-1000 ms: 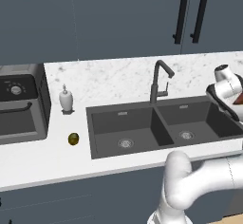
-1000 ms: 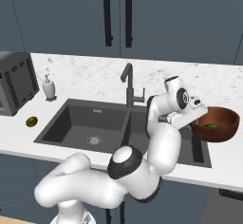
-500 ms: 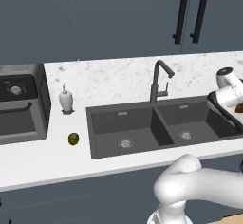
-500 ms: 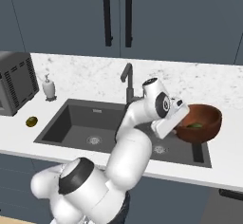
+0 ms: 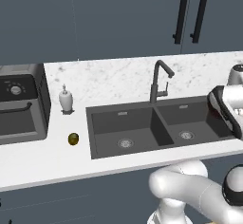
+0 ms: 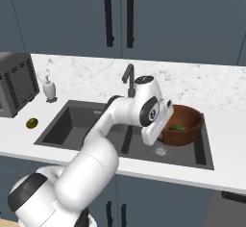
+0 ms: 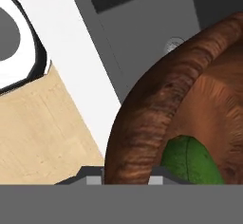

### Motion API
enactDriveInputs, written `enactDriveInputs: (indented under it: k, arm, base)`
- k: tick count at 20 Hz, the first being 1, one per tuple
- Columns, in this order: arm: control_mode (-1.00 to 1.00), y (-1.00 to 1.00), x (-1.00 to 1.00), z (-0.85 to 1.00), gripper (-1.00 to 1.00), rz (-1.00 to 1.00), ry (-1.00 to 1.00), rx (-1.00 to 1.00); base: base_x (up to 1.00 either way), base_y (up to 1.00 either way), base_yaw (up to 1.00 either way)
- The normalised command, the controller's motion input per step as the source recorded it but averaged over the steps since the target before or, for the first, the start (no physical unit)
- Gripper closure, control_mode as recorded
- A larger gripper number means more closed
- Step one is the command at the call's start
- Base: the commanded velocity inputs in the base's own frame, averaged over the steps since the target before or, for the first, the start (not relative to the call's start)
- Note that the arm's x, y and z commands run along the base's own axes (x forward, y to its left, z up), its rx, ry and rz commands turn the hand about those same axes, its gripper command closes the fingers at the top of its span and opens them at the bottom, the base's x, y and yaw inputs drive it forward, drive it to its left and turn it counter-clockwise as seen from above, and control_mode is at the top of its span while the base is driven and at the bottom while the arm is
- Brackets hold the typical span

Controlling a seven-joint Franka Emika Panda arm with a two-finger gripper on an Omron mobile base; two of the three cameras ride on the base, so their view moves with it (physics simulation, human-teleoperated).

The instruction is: Pick the avocado from the sink and place it in the bowl. Then pick the bowl and place it in the microwave. Then close the microwave door and press the start button.

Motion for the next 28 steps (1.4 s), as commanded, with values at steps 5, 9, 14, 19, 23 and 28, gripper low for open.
enactDriveInputs:
  k: [5,9,14,19,23,28]
  arm:
    - [-1.0,0.92,-0.28,0.23,1.0,0.25,-0.01,0.0]
    - [-1.0,0.59,-0.09,0.39,1.0,0.09,0.0,0.03]
    - [-1.0,0.34,-0.18,0.61,1.0,0.05,-0.01,0.03]
    - [-1.0,0.55,-0.02,0.41,1.0,0.1,-0.01,0.03]
    - [-1.0,0.57,-0.01,0.25,1.0,0.09,-0.03,0.0]
    - [1.0,0.15,-0.07,0.28,1.0,0.04,-0.04,0.0]
  base:
    - [0.0,0.0,0.0]
    - [0.0,0.0,0.0]
    - [0.0,0.0,0.0]
    - [0.0,0.0,0.0]
    - [0.0,0.0,0.0]
    - [-0.1,0.0,0.02]
